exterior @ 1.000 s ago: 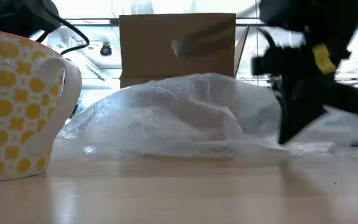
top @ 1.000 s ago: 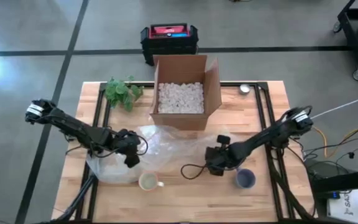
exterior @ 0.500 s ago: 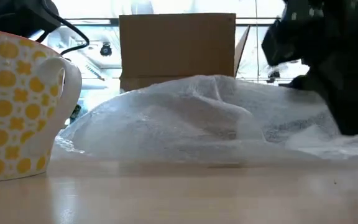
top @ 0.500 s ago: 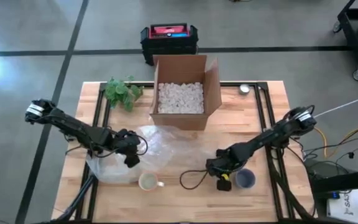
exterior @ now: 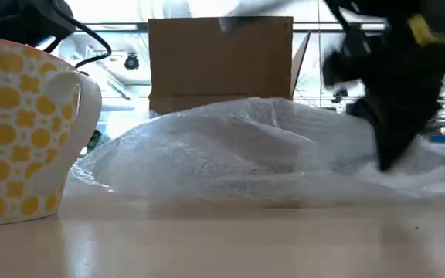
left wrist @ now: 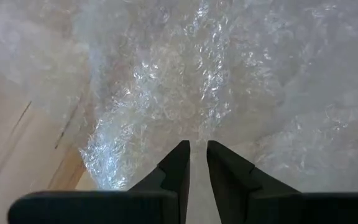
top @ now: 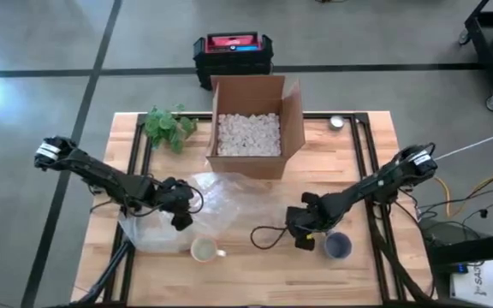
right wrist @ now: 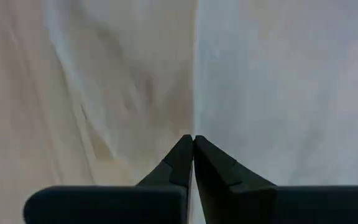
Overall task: Wrap mug
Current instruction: Wrap the blue mug with the right bubble wrap
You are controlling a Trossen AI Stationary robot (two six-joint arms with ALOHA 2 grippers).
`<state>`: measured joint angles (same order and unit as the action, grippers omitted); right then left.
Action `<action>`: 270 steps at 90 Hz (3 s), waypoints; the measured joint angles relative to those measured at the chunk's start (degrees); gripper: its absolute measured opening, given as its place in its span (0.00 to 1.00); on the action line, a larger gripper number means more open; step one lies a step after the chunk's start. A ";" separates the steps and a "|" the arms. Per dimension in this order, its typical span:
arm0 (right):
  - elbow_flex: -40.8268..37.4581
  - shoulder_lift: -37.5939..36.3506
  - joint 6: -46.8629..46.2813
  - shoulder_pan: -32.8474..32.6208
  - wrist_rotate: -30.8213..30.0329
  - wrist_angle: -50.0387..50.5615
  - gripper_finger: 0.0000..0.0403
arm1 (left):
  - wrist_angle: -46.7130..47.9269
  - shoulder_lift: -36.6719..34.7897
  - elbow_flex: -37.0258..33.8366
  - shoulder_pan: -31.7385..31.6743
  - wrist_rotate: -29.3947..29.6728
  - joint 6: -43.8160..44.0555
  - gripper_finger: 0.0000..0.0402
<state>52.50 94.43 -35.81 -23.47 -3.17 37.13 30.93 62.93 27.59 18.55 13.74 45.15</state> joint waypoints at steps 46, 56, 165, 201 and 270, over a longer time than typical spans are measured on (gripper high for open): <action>8.20 -9.92 7.11 0.38 -1.00 8.02 0.00 | 0.41 -0.77 3.55 0.00 -1.27 -0.58 0.11; 10.16 -14.35 7.35 1.09 -2.85 10.67 0.00 | 0.68 -1.32 7.77 0.00 -1.27 -4.42 0.11; 8.82 -1.36 -29.70 -21.70 10.72 17.06 0.46 | -5.46 0.12 15.32 -0.17 5.25 -19.37 0.11; 9.04 0.86 -20.11 -20.68 10.71 18.12 0.03 | -6.06 1.13 15.23 -0.17 5.25 -19.54 0.11; 13.34 2.98 8.06 -5.76 -4.55 11.71 0.01 | -11.87 1.13 13.11 -0.26 5.27 -18.95 0.11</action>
<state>65.84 97.41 -27.76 -29.24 -7.72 48.85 19.07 64.05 40.71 18.28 19.01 26.20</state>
